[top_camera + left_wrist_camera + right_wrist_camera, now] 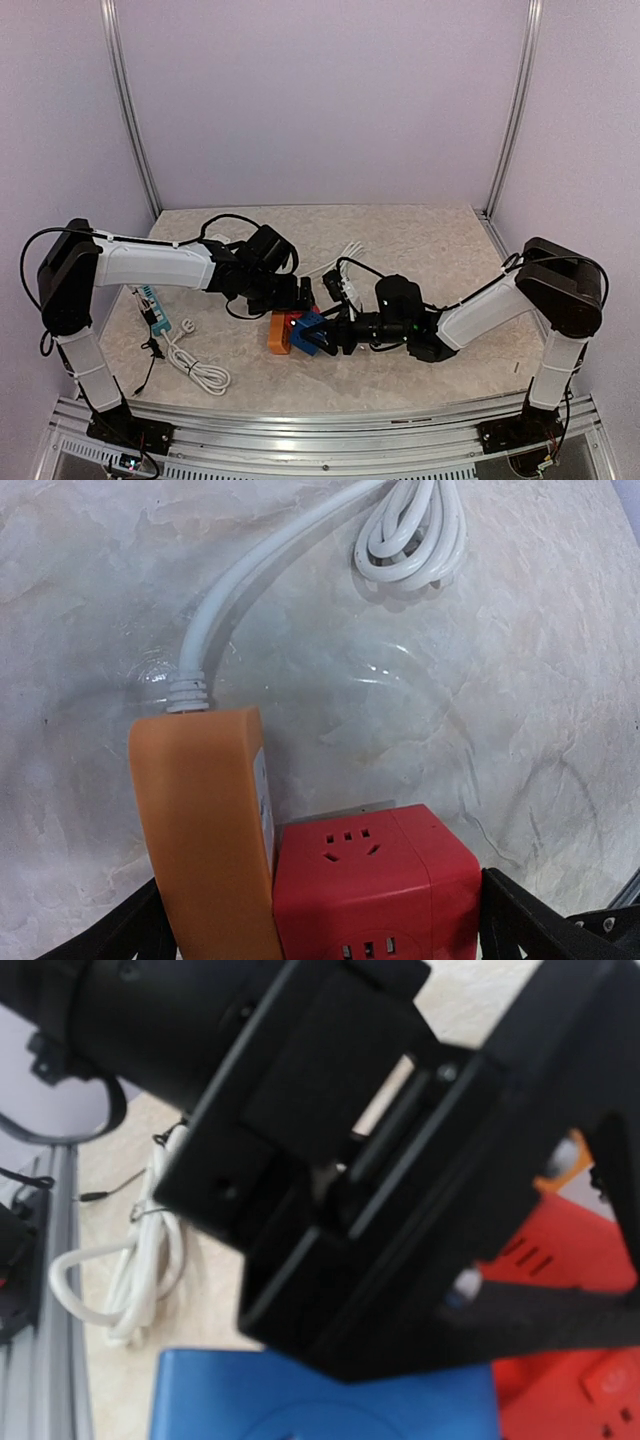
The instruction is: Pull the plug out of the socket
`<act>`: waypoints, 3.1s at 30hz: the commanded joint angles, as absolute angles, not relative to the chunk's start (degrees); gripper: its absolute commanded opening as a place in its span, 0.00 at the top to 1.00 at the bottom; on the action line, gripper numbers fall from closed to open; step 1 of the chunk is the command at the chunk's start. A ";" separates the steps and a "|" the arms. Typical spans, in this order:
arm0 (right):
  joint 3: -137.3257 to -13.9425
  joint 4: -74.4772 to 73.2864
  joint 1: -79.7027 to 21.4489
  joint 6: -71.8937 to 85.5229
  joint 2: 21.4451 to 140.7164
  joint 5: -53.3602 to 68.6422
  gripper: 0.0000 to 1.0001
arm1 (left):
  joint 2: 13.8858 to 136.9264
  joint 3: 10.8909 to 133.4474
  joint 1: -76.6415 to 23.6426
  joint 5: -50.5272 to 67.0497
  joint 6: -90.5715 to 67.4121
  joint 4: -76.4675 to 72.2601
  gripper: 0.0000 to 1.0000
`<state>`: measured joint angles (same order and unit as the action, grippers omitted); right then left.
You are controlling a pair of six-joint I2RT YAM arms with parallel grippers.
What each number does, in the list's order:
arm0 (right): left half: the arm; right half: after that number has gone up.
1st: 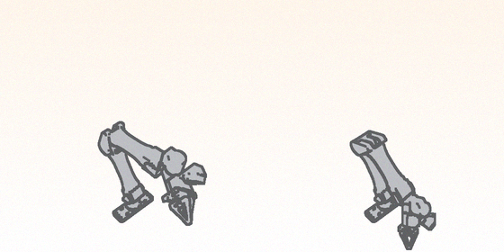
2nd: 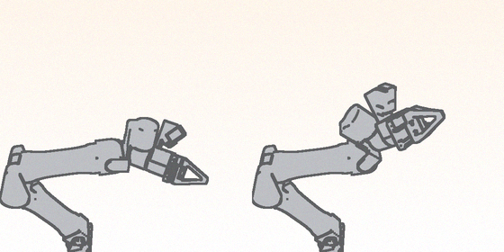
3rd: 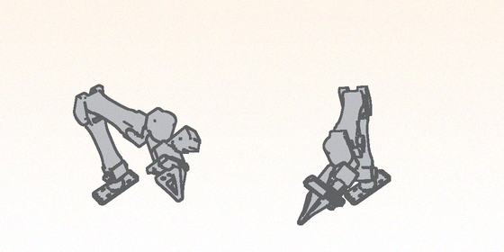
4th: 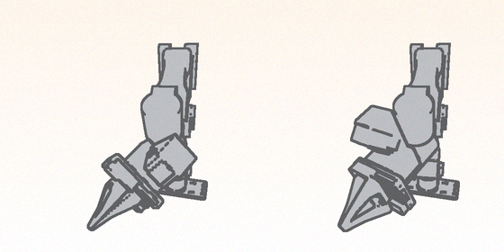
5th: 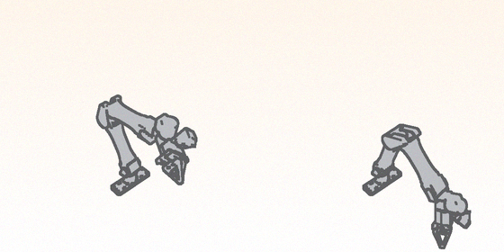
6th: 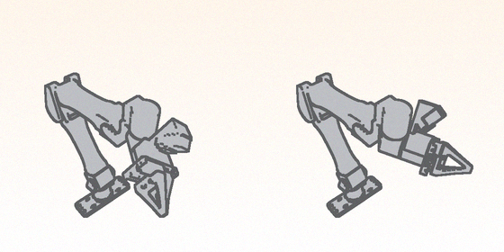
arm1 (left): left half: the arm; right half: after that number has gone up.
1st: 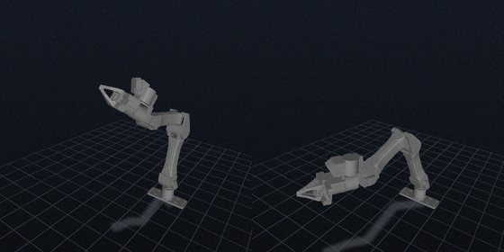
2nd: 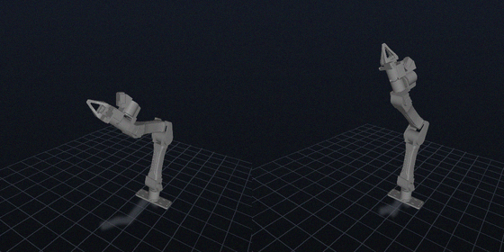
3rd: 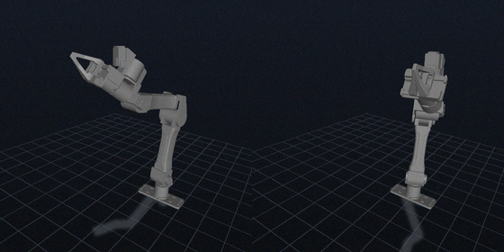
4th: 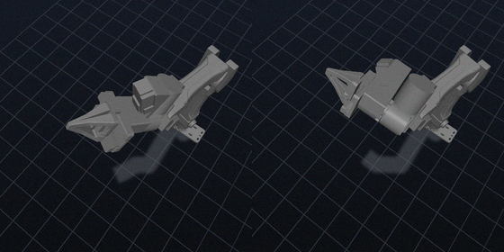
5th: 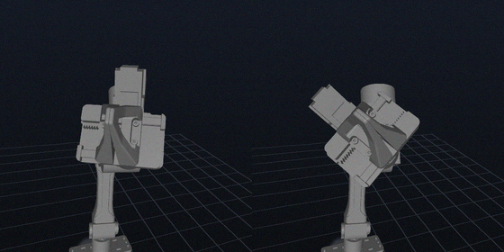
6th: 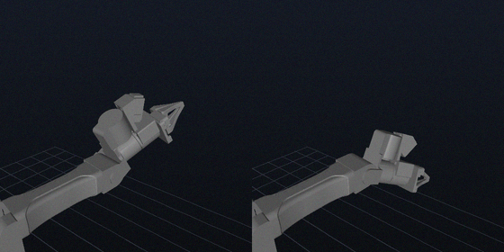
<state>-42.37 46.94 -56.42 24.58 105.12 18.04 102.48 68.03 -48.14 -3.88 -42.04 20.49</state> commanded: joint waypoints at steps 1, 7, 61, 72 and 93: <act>-42.76 53.43 -54.65 27.64 106.05 19.97 0.99 | 99.20 66.79 -48.16 -2.16 -40.63 17.62 0.01; -43.57 54.46 -51.71 30.13 108.41 22.21 1.00 | 98.62 65.91 -48.21 0.77 -39.34 17.24 0.01; -40.21 61.29 -51.15 51.41 94.99 20.62 1.00 | 76.48 45.00 -64.84 -18.76 10.22 -13.58 0.03; -39.38 64.29 -52.37 54.73 97.69 19.63 1.00 | 82.42 48.11 -66.88 -23.60 14.04 -17.09 0.07; -39.64 60.07 -51.26 53.06 95.80 20.16 0.37 | 80.86 47.65 -64.29 -26.21 6.53 -14.45 0.55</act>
